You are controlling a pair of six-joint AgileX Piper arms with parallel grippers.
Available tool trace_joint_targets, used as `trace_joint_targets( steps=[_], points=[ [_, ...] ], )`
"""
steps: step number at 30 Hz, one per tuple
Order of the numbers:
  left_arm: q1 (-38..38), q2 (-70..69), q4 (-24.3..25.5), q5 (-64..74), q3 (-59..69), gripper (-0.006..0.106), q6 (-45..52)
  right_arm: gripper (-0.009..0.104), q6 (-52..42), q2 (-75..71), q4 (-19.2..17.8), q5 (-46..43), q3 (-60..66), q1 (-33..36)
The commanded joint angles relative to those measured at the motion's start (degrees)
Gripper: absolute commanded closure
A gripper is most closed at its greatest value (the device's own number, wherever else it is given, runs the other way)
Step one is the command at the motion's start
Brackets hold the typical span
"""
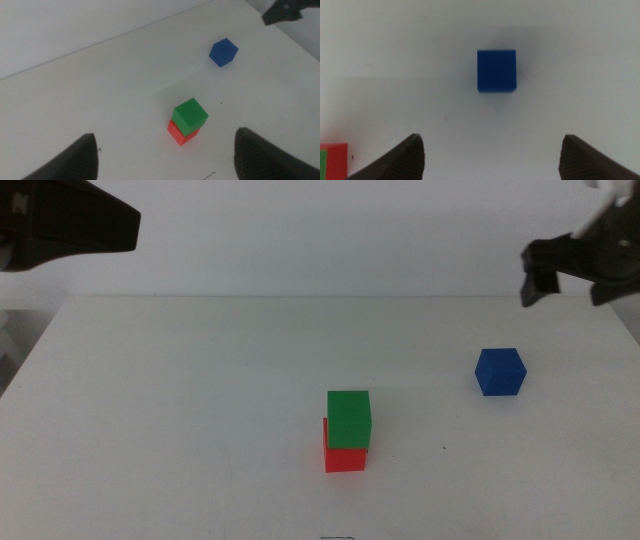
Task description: Stack red cubes first, then green, then blue cubes in a specific spot.
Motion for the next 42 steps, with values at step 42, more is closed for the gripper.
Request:
trace_joint_targets(
  steps=[42],
  points=[
    [-0.10, -0.47, -1.87, -3.08, -1.24, 0.007, -0.28, 0.010, -6.40, 32.74, 2.04, 3.20, -22.57, -4.31]
  ],
)
